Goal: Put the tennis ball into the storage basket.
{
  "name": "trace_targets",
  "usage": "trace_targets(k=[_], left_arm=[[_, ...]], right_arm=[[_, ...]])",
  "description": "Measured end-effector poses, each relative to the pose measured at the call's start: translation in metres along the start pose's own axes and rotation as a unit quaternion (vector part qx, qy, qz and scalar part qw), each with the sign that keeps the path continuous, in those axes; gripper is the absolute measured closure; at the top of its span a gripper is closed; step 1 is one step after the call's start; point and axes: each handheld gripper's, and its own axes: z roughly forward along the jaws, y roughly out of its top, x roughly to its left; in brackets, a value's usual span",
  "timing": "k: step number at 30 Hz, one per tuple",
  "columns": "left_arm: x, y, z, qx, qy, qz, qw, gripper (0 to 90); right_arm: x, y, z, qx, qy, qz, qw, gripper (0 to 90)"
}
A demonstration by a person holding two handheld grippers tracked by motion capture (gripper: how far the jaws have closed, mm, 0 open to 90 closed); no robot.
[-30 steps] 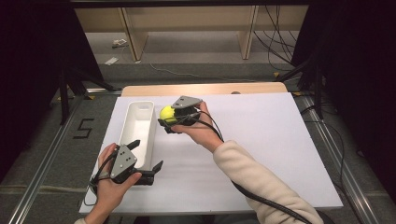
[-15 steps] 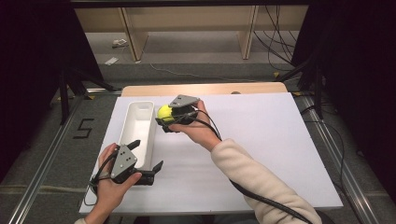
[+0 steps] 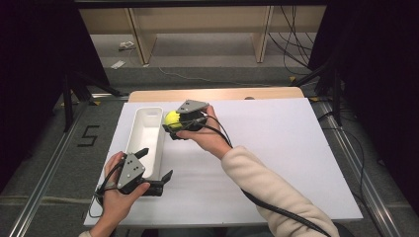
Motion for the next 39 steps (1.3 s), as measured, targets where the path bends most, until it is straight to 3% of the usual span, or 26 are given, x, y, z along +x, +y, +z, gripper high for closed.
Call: trace_targets(k=[39], left_arm=[[-0.001,0.000,0.000,0.001,-0.001,0.002,1.0000,0.0]], right_arm=[[0.011,0.012,0.014,0.002,0.010,-0.011,0.9999,26.2]])
